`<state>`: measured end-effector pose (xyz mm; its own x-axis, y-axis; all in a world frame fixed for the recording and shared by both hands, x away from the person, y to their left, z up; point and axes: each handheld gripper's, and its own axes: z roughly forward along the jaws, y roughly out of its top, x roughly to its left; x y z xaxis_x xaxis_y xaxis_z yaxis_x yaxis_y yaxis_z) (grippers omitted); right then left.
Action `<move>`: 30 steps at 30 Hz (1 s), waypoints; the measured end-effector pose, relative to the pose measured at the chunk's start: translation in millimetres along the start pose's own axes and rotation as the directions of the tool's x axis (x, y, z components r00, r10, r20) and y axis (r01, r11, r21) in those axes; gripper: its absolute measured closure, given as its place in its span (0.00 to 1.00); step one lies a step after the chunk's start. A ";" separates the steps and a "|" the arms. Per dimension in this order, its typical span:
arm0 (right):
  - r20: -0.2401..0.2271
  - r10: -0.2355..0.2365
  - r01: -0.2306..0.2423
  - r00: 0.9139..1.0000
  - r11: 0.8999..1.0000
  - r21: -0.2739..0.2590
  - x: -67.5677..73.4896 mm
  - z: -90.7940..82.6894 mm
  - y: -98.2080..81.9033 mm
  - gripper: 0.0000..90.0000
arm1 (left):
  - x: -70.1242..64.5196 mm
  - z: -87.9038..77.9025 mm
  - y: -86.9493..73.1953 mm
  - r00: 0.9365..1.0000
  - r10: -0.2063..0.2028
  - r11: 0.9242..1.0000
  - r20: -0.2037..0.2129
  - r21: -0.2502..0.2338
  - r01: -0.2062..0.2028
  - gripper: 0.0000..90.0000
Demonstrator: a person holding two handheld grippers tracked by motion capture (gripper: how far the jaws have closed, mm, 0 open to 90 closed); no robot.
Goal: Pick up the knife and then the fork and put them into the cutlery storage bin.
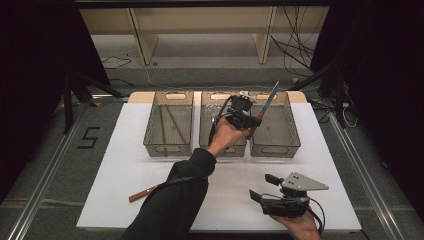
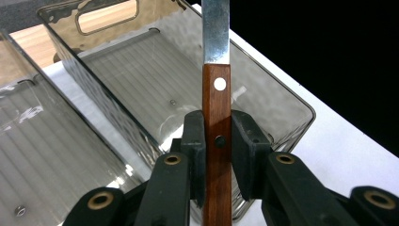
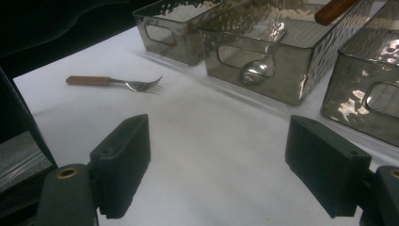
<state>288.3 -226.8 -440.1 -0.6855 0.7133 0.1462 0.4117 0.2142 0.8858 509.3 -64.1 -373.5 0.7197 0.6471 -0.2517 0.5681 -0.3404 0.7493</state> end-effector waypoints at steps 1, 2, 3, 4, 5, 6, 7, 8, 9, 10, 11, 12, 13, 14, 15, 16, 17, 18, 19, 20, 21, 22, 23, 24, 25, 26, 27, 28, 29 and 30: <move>-0.001 0.000 0.000 1.000 1.000 0.001 0.1 -0.1 0.0 0.26 | -0.7 1.4 0.6 1.000 -0.003 1.000 0.002 0.000 0.003 0.84; -0.001 -0.001 0.001 1.000 1.000 0.001 0.2 0.0 -0.1 0.26 | -1.0 2.9 0.9 1.000 0.000 1.000 0.004 0.001 0.000 0.84; -0.002 -0.001 0.001 1.000 1.000 0.002 0.2 0.0 -0.2 0.26 | -2.1 5.1 1.0 1.000 -0.004 1.000 0.005 -0.001 0.004 0.84; -0.003 -0.001 0.001 1.000 1.000 0.001 0.3 0.0 -0.2 0.26 | -3.1 6.8 1.3 1.000 -0.004 1.000 0.006 0.002 0.004 0.84; -0.003 -0.001 0.001 1.000 1.000 0.001 0.4 -0.1 -0.2 0.26 | -3.9 8.9 1.3 1.000 -0.005 1.000 0.006 0.001 0.005 0.84; -0.004 -0.002 0.002 1.000 1.000 0.000 0.4 -0.1 -0.2 0.26 | -4.4 10.8 1.3 1.000 -0.006 1.000 0.008 0.005 0.006 0.84; -0.004 -0.002 0.002 1.000 1.000 0.000 0.4 -0.2 -0.2 0.26 | -4.9 12.9 1.3 1.000 -0.006 1.000 0.008 0.003 0.006 0.84; -0.004 -0.002 0.002 1.000 1.000 0.000 0.4 -0.2 -0.3 0.26 | -5.1 14.5 1.5 1.000 -0.005 1.000 0.009 0.006 0.005 0.84; -0.004 -0.002 0.002 1.000 1.000 0.000 0.4 -0.2 -0.3 0.26 | -5.4 16.2 1.7 1.000 -0.010 1.000 0.009 0.005 0.010 0.84; -0.005 -0.001 0.001 1.000 1.000 -0.001 0.5 -0.2 -0.3 0.26 | -5.4 17.8 2.0 1.000 -0.011 1.000 0.012 0.006 0.011 0.84; -0.007 -0.004 0.004 1.000 1.000 -0.001 0.6 -0.2 -0.3 0.26 | -5.5 19.2 2.2 1.000 -0.015 1.000 0.012 0.006 0.015 0.84; -0.007 -0.003 0.003 1.000 1.000 -0.001 1.1 -0.1 -0.4 0.26 | -5.4 20.3 2.4 1.000 -0.014 1.000 0.015 0.008 0.014 0.84; -0.008 -0.004 0.004 1.000 1.000 -0.001 1.2 0.0 -0.4 0.26 | -6.1 21.4 2.5 1.000 -0.020 1.000 0.016 0.006 0.020 0.84; -0.009 -0.003 0.003 1.000 1.000 0.000 1.3 0.1 -0.4 0.26 | -6.4 22.4 2.8 1.000 -0.018 1.000 0.018 0.004 0.018 0.84; -0.009 -0.005 0.005 1.000 1.000 0.001 1.3 0.2 -0.5 0.26 | -7.0 23.2 3.0 1.000 -0.016 1.000 0.017 0.007 0.016 0.84; -0.009 -0.005 0.005 1.000 1.000 0.001 1.4 0.2 -0.5 0.26 | -7.5 24.3 3.3 1.000 -0.016 1.000 0.018 0.008 0.016 0.84; -0.010 -0.005 0.005 1.000 1.000 0.000 1.5 0.1 -0.5 0.26 | -7.9 25.4 3.5 1.000 -0.018 1.000 0.018 0.007 0.018 0.84; -0.010 -0.004 0.004 1.000 1.000 -0.001 1.5 0.1 -0.4 0.26 | -8.1 26.6 3.6 1.000 -0.019 1.000 0.018 0.008 0.018 0.84; -0.010 -0.005 0.005 1.000 1.000 -0.001 1.5 0.0 -0.5 0.26 | -7.9 27.6 3.6 1.000 -0.021 1.000 0.018 0.010 0.021 0.84; -0.010 -0.004 0.004 1.000 1.000 -0.001 1.6 -0.1 -0.4 0.26 | -7.8 28.8 3.2 1.000 -0.026 1.000 0.017 0.009 0.026 0.84; -0.011 -0.004 0.004 1.000 1.000 -0.001 1.5 -0.1 -0.5 0.26 | -7.5 29.8 2.8 0.999 -0.030 0.999 0.019 0.012 0.030 0.84; -0.011 -0.004 0.004 1.000 1.000 -0.001 1.5 0.1 -0.5 0.26 | -7.3 30.9 2.4 0.999 -0.028 1.000 0.018 0.013 0.027 0.84; -0.011 -0.004 0.004 1.000 1.000 0.001 1.5 0.2 -0.6 0.26 | -7.3 32.0 1.8 0.999 -0.029 1.000 0.015 0.013 0.028 0.84; -0.012 -0.004 0.004 1.000 1.000 0.000 1.6 0.2 -0.6 0.26 | -6.8 32.9 1.4 0.999 -0.031 0.999 0.015 0.015 0.031 0.84; -0.013 -0.005 0.005 1.000 1.000 0.000 1.8 0.2 -0.7 0.26 | -6.6 33.8 1.1 0.999 -0.033 0.999 0.013 0.020 0.033 0.84; -0.014 -0.005 0.005 1.000 1.000 0.000 1.9 0.2 -0.7 0.26 | -6.4 34.7 0.8 0.999 -0.033 0.999 0.013 0.021 0.033 0.84; -0.015 -0.004 0.004 1.000 1.000 0.002 2.0 0.3 -0.7 0.26 | -6.3 35.6 0.3 0.999 -0.035 0.999 0.012 0.021 0.035 0.84; -0.015 -0.005 0.005 1.000 1.000 0.003 2.0 0.4 -0.8 0.26 | -6.1 36.1 0.0 0.999 -0.032 0.999 0.012 0.026 0.032 0.84; -0.016 -0.004 0.004 1.000 1.000 0.003 2.1 0.5 -0.8 0.26 | -6.1 36.7 -0.4 0.999 -0.035 0.999 0.010 0.027 0.035 0.84; -0.016 -0.003 0.003 1.000 1.000 0.005 2.0 0.6 -0.8 0.26 | -6.0 37.1 -0.7 0.999 -0.038 0.999 0.009 0.028 0.038 0.84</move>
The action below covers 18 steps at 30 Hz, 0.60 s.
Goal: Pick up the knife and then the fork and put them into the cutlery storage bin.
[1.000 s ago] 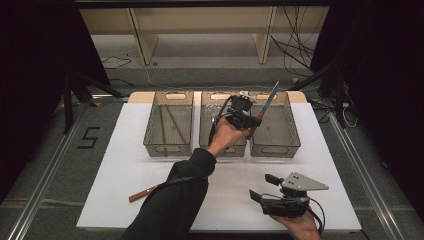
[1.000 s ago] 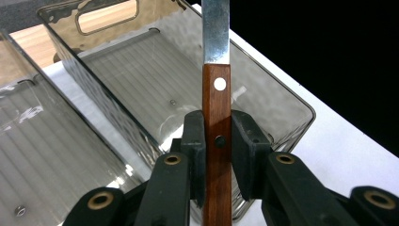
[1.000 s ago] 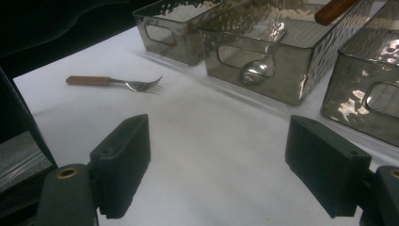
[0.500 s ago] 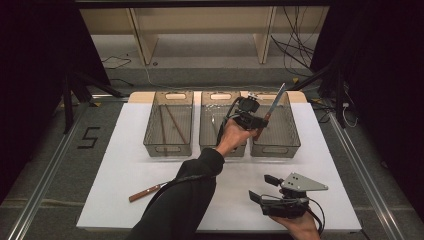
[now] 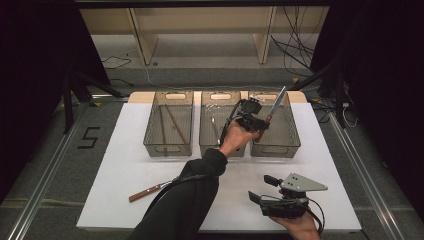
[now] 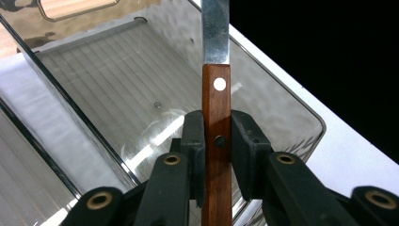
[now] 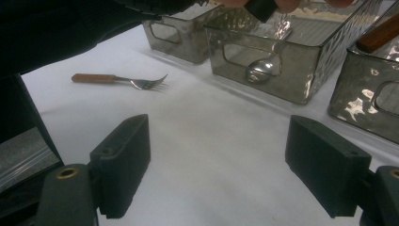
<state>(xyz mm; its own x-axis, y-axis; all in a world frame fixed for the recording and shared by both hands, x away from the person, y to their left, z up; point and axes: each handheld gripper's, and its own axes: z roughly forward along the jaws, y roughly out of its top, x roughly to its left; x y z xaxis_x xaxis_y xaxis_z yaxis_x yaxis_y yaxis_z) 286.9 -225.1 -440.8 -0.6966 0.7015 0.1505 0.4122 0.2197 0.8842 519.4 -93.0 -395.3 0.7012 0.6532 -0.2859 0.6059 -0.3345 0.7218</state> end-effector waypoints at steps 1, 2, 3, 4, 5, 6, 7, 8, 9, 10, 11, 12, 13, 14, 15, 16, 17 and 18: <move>0.000 0.000 0.000 1.000 1.000 0.000 0.0 0.1 0.0 0.26 | -0.1 0.6 -0.2 1.000 -0.002 1.000 0.000 0.001 0.002 0.84; -0.001 0.000 0.000 1.000 1.000 0.001 0.1 0.2 0.0 0.26 | -0.3 1.4 -0.5 1.000 -0.004 1.000 -0.001 0.005 0.004 0.84; -0.002 -0.001 0.001 1.000 1.000 0.000 0.2 0.1 0.0 0.26 | -0.4 2.7 -0.6 1.000 -0.004 1.000 -0.003 0.010 0.004 0.83; -0.002 -0.001 0.001 1.000 1.000 -0.001 0.2 0.1 0.0 0.26 | -0.7 3.7 -0.9 1.000 -0.006 1.000 -0.013 0.021 0.007 0.83; -0.002 -0.001 0.001 1.000 1.000 -0.001 0.2 0.1 0.1 0.26 | -0.7 4.4 -1.2 1.000 -0.011 1.000 -0.020 0.022 0.011 0.82; -0.002 -0.002 0.002 1.000 1.000 -0.001 0.2 -0.1 0.0 0.26 | -0.4 4.5 -1.2 1.000 -0.019 1.000 -0.020 0.017 0.020 0.81; -0.002 -0.002 0.002 1.000 1.000 -0.003 0.1 -0.1 0.0 0.26 | 0.3 4.1 -0.5 1.000 -0.024 1.000 -0.020 0.016 0.024 0.76; -0.002 0.000 0.000 1.000 1.000 -0.002 0.0 -0.2 -0.1 0.26 | 0.4 3.7 0.3 0.999 -0.033 0.999 -0.019 0.017 0.033 0.70; -0.002 0.001 -0.001 1.000 1.000 -0.002 -0.1 -0.2 -0.1 0.26 | 0.7 2.5 1.0 0.999 -0.033 0.999 -0.013 0.014 0.033 0.64; -0.002 0.000 0.000 1.000 1.000 -0.001 -0.1 -0.1 -0.2 0.26 | 0.6 0.6 1.6 1.000 -0.028 1.000 -0.010 0.007 0.028 0.61; -0.003 0.001 -0.001 1.000 1.000 0.000 -0.1 -0.1 -0.2 0.26 | 0.1 -1.3 2.3 1.000 -0.027 1.000 -0.010 -0.001 0.027 0.58; -0.003 0.000 0.000 1.000 1.000 0.001 -0.1 0.1 -0.3 0.26 | -0.1 -3.7 3.2 1.000 -0.022 1.000 -0.008 -0.002 0.022 0.55; -0.004 0.000 0.000 1.000 1.000 0.001 -0.1 0.3 -0.3 0.26 | -0.8 -5.6 4.0 1.000 -0.025 1.000 -0.007 -0.005 0.025 0.52; -0.004 0.000 0.000 1.000 1.000 0.002 -0.1 0.4 -0.4 0.26 | -0.9 -8.3 4.8 1.000 -0.019 1.000 -0.006 0.001 0.019 0.49; -0.004 -0.001 0.001 1.000 1.000 0.002 -0.1 0.6 -0.5 0.26 | -1.2 -10.9 5.4 1.000 -0.016 1.000 -0.005 -0.001 0.016 0.47; -0.004 -0.002 0.002 1.000 1.000 0.003 0.0 0.6 -0.5 0.26 | -1.1 -14.1 5.9 1.000 -0.011 1.000 -0.003 -0.001 0.011 0.45; -0.004 -0.002 0.002 1.000 1.000 0.002 0.2 0.7 -0.5 0.26 | -0.8 -17.1 6.2 1.000 -0.008 1.000 -0.002 -0.001 0.008 0.43; -0.003 -0.003 0.003 1.000 1.000 0.003 0.2 0.7 -0.6 0.26 | -0.1 -20.4 6.5 1.000 0.001 1.000 0.003 0.006 -0.001 0.40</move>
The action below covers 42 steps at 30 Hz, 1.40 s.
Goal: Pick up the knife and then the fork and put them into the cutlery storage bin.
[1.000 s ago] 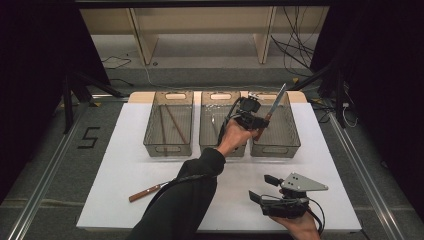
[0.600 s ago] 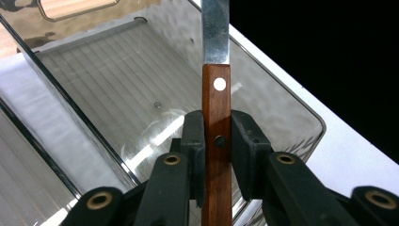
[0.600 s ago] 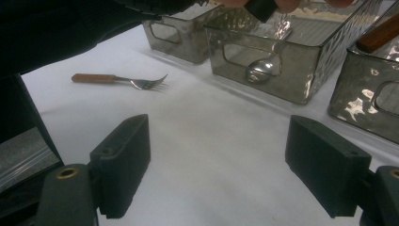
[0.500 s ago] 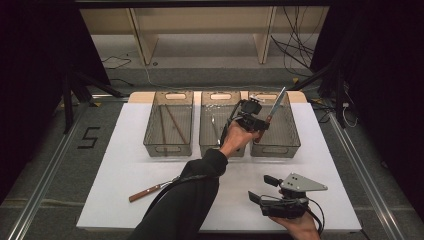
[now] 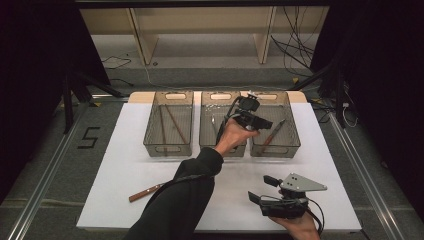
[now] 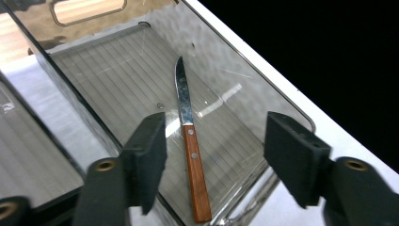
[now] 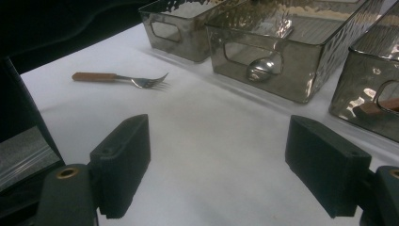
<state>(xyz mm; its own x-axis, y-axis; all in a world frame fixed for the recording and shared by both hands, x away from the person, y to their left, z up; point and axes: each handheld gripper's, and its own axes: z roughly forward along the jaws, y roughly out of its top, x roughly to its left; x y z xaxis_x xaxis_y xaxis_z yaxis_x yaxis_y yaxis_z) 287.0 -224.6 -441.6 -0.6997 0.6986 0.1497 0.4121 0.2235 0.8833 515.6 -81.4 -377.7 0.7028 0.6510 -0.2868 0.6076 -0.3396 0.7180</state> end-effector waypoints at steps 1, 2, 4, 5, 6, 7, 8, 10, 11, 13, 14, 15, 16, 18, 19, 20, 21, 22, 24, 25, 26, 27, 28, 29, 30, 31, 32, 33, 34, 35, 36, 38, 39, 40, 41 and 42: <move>0.000 0.000 0.000 1.000 1.000 0.000 -0.1 0.1 0.0 0.26 | 0.4 -3.3 0.0 1.000 0.003 1.000 -0.001 0.002 -0.003 0.38; 0.001 0.000 0.000 1.000 1.000 0.000 -0.1 0.2 0.0 0.26 | 1.3 -7.5 -0.2 1.000 0.008 1.000 0.001 0.001 -0.008 0.37; 0.002 0.001 -0.001 1.000 1.000 0.001 -0.1 0.4 0.1 0.26 | 4.3 -16.9 -1.1 1.000 0.012 1.000 0.010 -0.003 -0.012 0.34; 0.002 0.001 -0.001 1.000 1.000 0.001 -0.1 0.4 0.0 0.26 | 5.9 -22.1 -1.8 1.000 0.015 1.000 0.012 -0.003 -0.015 0.32; 0.004 0.001 -0.001 1.000 1.000 0.002 -0.2 0.4 0.0 0.26 | 7.4 -27.3 -2.9 1.000 0.022 1.000 0.013 -0.002 -0.022 0.31; 0.005 0.003 -0.003 1.000 1.000 0.001 -0.3 0.5 0.0 0.26 | 9.0 -32.6 -4.2 1.000 0.027 1.000 0.013 -0.005 -0.027 0.30; 0.006 0.003 -0.003 1.000 1.000 -0.001 -0.5 0.4 0.0 0.26 | 11.3 -38.5 -5.7 0.999 0.029 1.000 0.016 -0.010 -0.029 0.29; 0.008 0.002 -0.002 1.000 1.000 -0.001 -0.8 0.3 0.0 0.26 | 16.2 -50.9 -9.9 0.999 0.036 0.999 0.020 -0.016 -0.035 0.28; 0.009 0.004 -0.004 1.000 1.000 -0.001 -0.8 0.1 0.1 0.26 | 18.8 -57.1 -12.5 0.999 0.035 0.999 0.019 -0.022 -0.034 0.28; 0.009 0.003 -0.003 1.000 1.000 -0.002 -0.9 0.0 0.1 0.26 | 24.0 -68.5 -18.7 0.999 0.042 0.999 0.015 -0.027 -0.042 0.28; 0.010 0.004 -0.004 1.000 1.000 -0.002 -1.0 0.2 0.1 0.26 | 26.6 -74.0 -22.0 0.999 0.045 0.999 0.009 -0.026 -0.045 0.27; 0.010 0.003 -0.003 1.000 1.000 -0.002 -1.1 0.5 0.0 0.26 | 29.3 -79.1 -25.4 0.999 0.050 0.998 0.004 -0.025 -0.050 0.27; 0.010 0.004 -0.004 1.000 1.000 -0.001 -0.9 0.5 0.0 0.26 | 31.7 -83.7 -28.7 0.999 0.047 0.999 -0.001 -0.026 -0.047 0.27; 0.010 0.006 -0.006 1.000 1.000 -0.001 -0.8 0.7 0.0 0.26 | 36.9 -93.5 -35.2 0.999 0.046 0.998 -0.016 -0.032 -0.047 0.26; 0.010 0.005 -0.005 1.000 1.000 0.000 -0.9 0.9 0.0 0.26 | 39.2 -98.1 -38.6 0.999 0.046 0.998 -0.023 -0.030 -0.047 0.26; 0.010 0.005 -0.005 1.000 1.000 0.001 -0.8 1.0 0.0 0.26 | 41.7 -102.5 -42.1 0.998 0.048 0.998 -0.030 -0.034 -0.049 0.26; 0.011 0.004 -0.004 1.000 1.000 0.001 -0.6 1.0 0.0 0.26 | 44.1 -106.9 -45.8 0.998 0.046 0.998 -0.035 -0.034 -0.047 0.26; 0.011 0.004 -0.004 1.000 1.000 0.001 -0.6 1.0 0.0 0.26 | 46.7 -110.9 -49.3 0.998 0.045 0.998 -0.040 -0.035 -0.047 0.25; 0.011 0.007 -0.007 1.000 1.000 0.001 -0.8 1.5 -0.3 0.26 | 51.0 -118.6 -55.9 0.998 0.037 0.998 -0.048 -0.040 -0.039 0.25; 0.012 0.006 -0.006 1.000 1.000 0.003 -0.9 1.7 -0.4 0.26 | 52.4 -121.8 -59.1 0.998 0.035 0.998 -0.048 -0.041 -0.037 0.25; 0.010 0.006 -0.006 1.000 1.000 0.006 -1.0 1.8 -0.4 0.26 | 53.1 -124.7 -62.4 0.998 0.033 0.999 -0.045 -0.039 -0.035 0.25; 0.009 0.007 -0.007 1.000 1.000 0.005 -0.8 1.9 -0.4 0.26 | 53.8 -127.4 -65.7 0.998 0.039 0.999 -0.047 -0.035 -0.040 0.24; 0.011 0.005 -0.005 1.000 1.000 0.003 -0.6 1.9 -0.3 0.26 | 54.7 -130.2 -68.9 0.998 0.043 0.999 -0.050 -0.030 -0.044 0.23; 0.012 0.005 -0.005 1.000 1.000 0.000 -0.5 1.7 -0.2 0.26 | 56.0 -133.3 -72.1 0.997 0.046 0.998 -0.055 -0.028 -0.048 0.23; 0.012 0.006 -0.006 1.000 1.000 0.000 -0.7 1.7 -0.2 0.26 | 57.2 -136.6 -75.3 0.997 0.047 0.998 -0.060 -0.028 -0.049 0.23; 0.013 0.005 -0.005 1.000 1.000 0.002 -1.0 1.6 -0.2 0.26 | 58.0 -139.6 -78.7 0.997 0.048 0.998 -0.064 -0.029 -0.050 0.23; 0.013 0.006 -0.006 1.000 1.000 0.003 -1.1 1.6 -0.3 0.26 | 59.2 -143.3 -82.3 0.996 0.055 0.998 -0.070 -0.023 -0.056 0.23; 0.012 0.006 -0.006 1.000 1.000 0.003 -1.0 1.5 -0.3 0.26 | 60.4 -146.4 -85.8 0.995 0.058 0.998 -0.077 -0.020 -0.060 0.23; 0.010 0.010 -0.010 1.000 1.000 0.002 -0.8 1.5 -0.2 0.26 | 61.7 -149.4 -89.1 0.994 0.064 0.998 -0.085 -0.013 -0.065 0.23; 0.011 0.006 -0.006 1.000 1.000 0.004 -1.2 1.7 -0.3 0.26 | 62.8 -152.3 -92.4 0.994 0.069 0.998 -0.091 -0.007 -0.070 0.23; 0.012 0.006 -0.006 1.000 1.000 0.006 -1.3 2.0 -0.4 0.26 | 63.8 -154.6 -95.8 0.993 0.073 0.997 -0.096 -0.005 -0.074 0.23; 0.012 0.006 -0.006 1.000 1.000 0.007 -1.1 2.0 -0.3 0.26 | 65.1 -159.7 -102.3 0.991 0.082 0.997 -0.108 0.004 -0.082 0.23; 0.012 0.006 -0.006 1.000 1.000 0.006 -1.0 2.0 -0.3 0.26 | 65.6 -162.5 -105.6 0.990 0.087 0.996 -0.111 0.012 -0.086 0.23; 0.012 0.005 -0.005 1.000 1.000 0.005 -1.0 1.9 -0.2 0.26 | 66.2 -165.0 -109.1 0.990 0.088 0.996 -0.114 0.012 -0.087 0.23; 0.012 0.007 -0.007 1.000 1.000 0.003 -0.9 1.9 -0.2 0.26 | 67.0 -167.9 -112.7 0.990 0.087 0.996 -0.113 0.014 -0.086 0.22; 0.013 0.007 -0.007 1.000 1.000 0.002 -1.1 1.9 -0.2 0.26 | 67.8 -170.3 -116.5 0.990 0.085 0.996 -0.115 0.012 -0.084 0.22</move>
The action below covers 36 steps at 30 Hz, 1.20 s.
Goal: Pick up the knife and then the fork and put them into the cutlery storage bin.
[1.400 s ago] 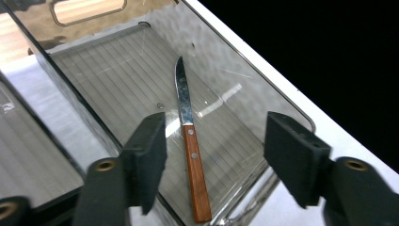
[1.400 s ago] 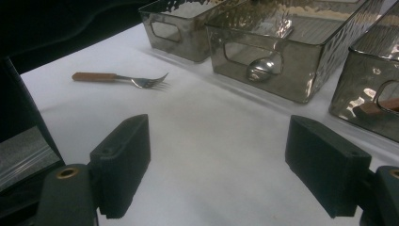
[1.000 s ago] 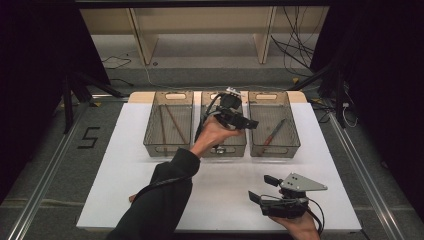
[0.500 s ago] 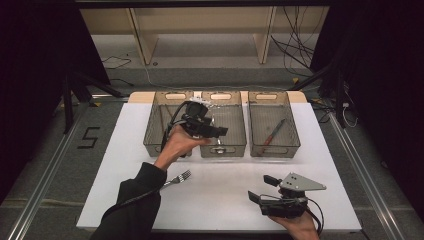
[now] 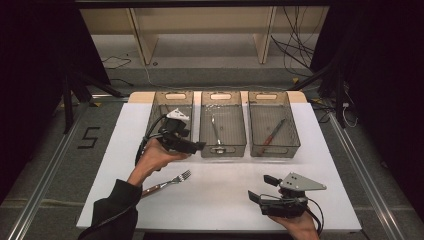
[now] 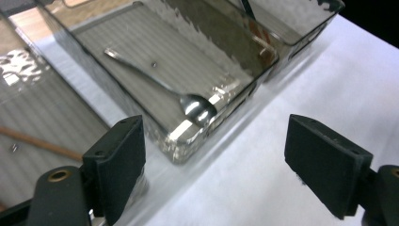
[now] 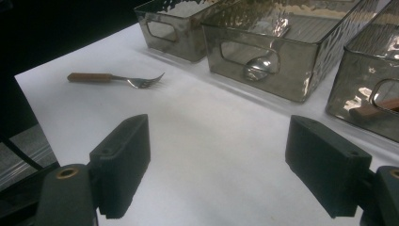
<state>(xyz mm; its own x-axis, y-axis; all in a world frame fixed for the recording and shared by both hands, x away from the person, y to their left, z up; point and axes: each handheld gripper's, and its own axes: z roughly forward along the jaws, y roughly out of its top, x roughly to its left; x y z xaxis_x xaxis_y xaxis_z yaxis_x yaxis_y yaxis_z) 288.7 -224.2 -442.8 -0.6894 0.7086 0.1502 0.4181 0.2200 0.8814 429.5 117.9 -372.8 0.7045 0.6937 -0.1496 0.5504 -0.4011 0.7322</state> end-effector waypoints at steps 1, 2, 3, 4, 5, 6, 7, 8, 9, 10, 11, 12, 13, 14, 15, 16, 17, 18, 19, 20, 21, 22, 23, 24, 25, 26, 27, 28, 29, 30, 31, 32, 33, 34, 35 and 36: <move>0.001 0.001 -0.001 1.000 1.000 0.000 -0.1 -0.1 0.0 0.26 | 1.3 -2.7 -3.6 1.000 0.007 1.000 -0.001 0.009 -0.007 0.22; 0.001 0.002 -0.002 1.000 1.000 0.000 0.0 -0.1 0.0 0.26 | 2.0 -5.1 -7.5 1.000 0.010 1.000 -0.008 0.014 -0.009 0.22; 0.000 0.001 -0.001 1.000 1.000 0.000 -0.1 0.1 -0.1 0.26 | 3.0 -7.8 -11.1 1.000 0.015 1.000 -0.014 0.020 -0.015 0.22; 0.000 0.000 0.000 1.000 1.000 0.002 -0.2 0.2 -0.2 0.26 | 3.9 -10.2 -14.9 1.000 0.015 1.000 -0.018 0.023 -0.015 0.22; -0.001 0.000 0.000 1.000 1.000 0.002 -0.4 0.4 -0.4 0.26 | 5.0 -12.7 -18.8 1.000 0.016 0.999 -0.020 0.028 -0.016 0.22; -0.002 0.002 -0.002 1.000 1.000 0.003 -0.5 0.6 -0.5 0.26 | 5.8 -14.9 -22.8 1.000 0.015 0.999 -0.026 0.032 -0.014 0.22; -0.002 0.003 -0.003 1.000 1.000 0.003 -0.5 0.7 -0.4 0.26 | 6.9 -17.3 -26.7 0.999 0.019 0.999 -0.036 0.040 -0.018 0.22; -0.003 0.003 -0.003 1.000 1.000 0.003 -0.5 0.8 -0.3 0.26 | 7.9 -19.4 -30.7 0.999 0.017 0.999 -0.041 0.045 -0.016 0.22; -0.003 0.004 -0.004 1.000 1.000 0.003 -0.5 0.9 -0.3 0.26 | 9.0 -21.3 -34.7 0.999 0.016 0.999 -0.043 0.052 -0.014 0.22; -0.003 0.004 -0.004 1.000 1.000 0.003 -0.4 1.1 -0.3 0.26 | 10.1 -23.3 -38.8 0.999 0.014 0.998 -0.043 0.057 -0.011 0.22; -0.002 0.005 -0.005 1.000 1.000 0.004 -0.4 1.3 -0.4 0.26 | 11.1 -24.8 -42.4 0.999 0.013 0.998 -0.044 0.064 -0.010 0.22; -0.002 0.005 -0.005 1.000 1.000 0.005 -0.5 1.5 -0.6 0.26 | 11.8 -26.0 -45.4 0.999 0.018 0.997 -0.047 0.079 -0.014 0.22; -0.003 0.003 -0.003 1.000 1.000 0.005 -0.6 1.8 -0.8 0.26 | 11.9 -27.1 -48.0 0.998 0.027 0.995 -0.053 0.095 -0.022 0.22; -0.002 0.003 -0.003 1.000 1.000 0.005 -0.6 1.9 -0.8 0.26 | 11.8 -28.3 -50.4 0.998 0.034 0.994 -0.059 0.109 -0.027 0.22; -0.002 0.002 -0.002 1.000 1.000 0.006 -0.6 1.9 -0.7 0.26 | 12.0 -29.7 -52.5 0.997 0.041 0.992 -0.062 0.119 -0.034 0.22; -0.003 0.001 -0.001 1.000 1.000 0.005 -0.5 1.8 -0.6 0.26 | 11.9 -31.1 -54.5 0.997 0.041 0.991 -0.064 0.130 -0.033 0.22; -0.003 0.001 -0.001 1.000 1.000 0.005 -0.3 1.7 -0.5 0.26 | 11.6 -31.7 -56.6 0.997 0.043 0.990 -0.069 0.138 -0.033 0.22; -0.003 0.001 -0.001 1.000 1.000 0.006 -0.3 1.7 -0.5 0.26 | 11.4 -32.7 -58.4 0.996 0.053 0.987 -0.077 0.154 -0.041 0.22; -0.003 0.001 -0.001 1.000 1.000 0.006 -0.3 1.8 -0.5 0.26 | 10.6 -33.0 -60.2 0.994 0.059 0.985 -0.086 0.169 -0.044 0.22; -0.003 0.001 -0.001 1.000 1.000 0.006 -0.1 1.8 -0.5 0.26 | 10.2 -33.2 -61.9 0.993 0.072 0.981 -0.092 0.188 -0.054 0.22; -0.003 -0.001 0.001 1.000 1.000 0.006 0.0 1.8 -0.5 0.26 | 9.6 -33.0 -63.7 0.992 0.079 0.977 -0.097 0.204 -0.058 0.22; -0.003 -0.001 0.001 1.000 1.000 0.006 0.0 1.8 -0.5 0.26 | 9.1 -32.9 -65.6 0.992 0.081 0.975 -0.101 0.213 -0.058 0.22; -0.001 0.001 -0.001 1.000 1.000 0.007 0.1 1.6 -0.5 0.26 | 9.0 -32.8 -67.4 0.991 0.082 0.974 -0.103 0.220 -0.058 0.22; 0.000 0.000 0.000 1.000 1.000 0.006 0.1 1.4 -0.5 0.26 | 9.2 -32.8 -69.1 0.991 0.086 0.972 -0.103 0.228 -0.061 0.22; 0.000 0.001 -0.001 1.000 1.000 0.005 0.1 1.0 -0.3 0.26 | 9.1 -32.7 -70.8 0.991 0.083 0.970 -0.106 0.235 -0.056 0.22; 0.001 0.000 0.000 1.000 1.000 0.004 0.1 0.7 -0.1 0.26 | 9.5 -33.3 -72.3 0.990 0.089 0.968 -0.109 0.242 -0.060 0.22; 0.002 -0.001 0.001 1.000 1.000 0.004 0.2 0.4 0.0 0.26 | 9.7 -33.9 -74.0 0.990 0.083 0.969 -0.110 0.242 -0.055 0.22; 0.002 -0.001 0.001 1.000 1.000 0.004 0.3 0.3 0.1 0.26 | 10.3 -34.9 -75.5 0.991 0.081 0.968 -0.108 0.247 -0.052 0.22; 0.002 -0.002 0.002 1.000 1.000 0.003 0.5 0.3 0.2 0.26 | 10.9 -35.7 -77.4 0.991 0.080 0.966 -0.107 0.252 -0.051 0.22; 0.000 -0.003 0.003 1.000 1.000 0.002 0.8 0.5 0.2 0.26 | 11.7 -36.5 -79.6 0.991 0.081 0.964 -0.107 0.259 -0.051 0.22; 0.000 -0.004 0.004 1.000 1.000 0.002 1.1 0.7 0.2 0.26 | 12.7 -36.7 -82.4 0.991 0.077 0.964 -0.109 0.262 -0.046 0.22; -0.001 -0.006 0.006 1.000 1.000 0.003 1.2 1.0 0.2 0.26 | 14.2 -36.8 -85.1 0.991 0.079 0.960 -0.108 0.275 -0.046 0.22; 0.000 -0.008 0.008 1.000 1.000 0.005 1.3 1.3 0.2 0.26 | 15.3 -36.3 -87.8 0.991 0.078 0.956 -0.108 0.291 -0.043 0.22; 0.001 -0.009 0.009 1.000 1.000 0.006 1.5 1.2 0.2 0.26 | 16.5 -36.0 -90.1 0.991 0.084 0.949 -0.109 0.313 -0.046 0.22; 0.000 -0.008 0.008 1.000 1.000 0.005 1.5 1.1 0.3 0.26 | 17.3 -35.6 -92.2 0.990 0.086 0.943 -0.115 0.329 -0.044 0.23; 0.000 -0.006 0.006 1.000 1.000 0.005 1.4 1.1 0.3 0.26 | 17.8 -35.3 -94.0 0.990 0.083 0.939 -0.115 0.342 -0.039 0.23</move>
<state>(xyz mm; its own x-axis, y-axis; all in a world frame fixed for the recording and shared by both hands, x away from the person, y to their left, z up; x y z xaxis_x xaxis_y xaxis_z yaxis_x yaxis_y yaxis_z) 288.5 -222.3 -442.8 -0.6921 0.7071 0.1449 0.4168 0.2277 0.8800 374.5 189.1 -420.8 0.6914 0.7224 -0.0108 0.6427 -0.6082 0.4658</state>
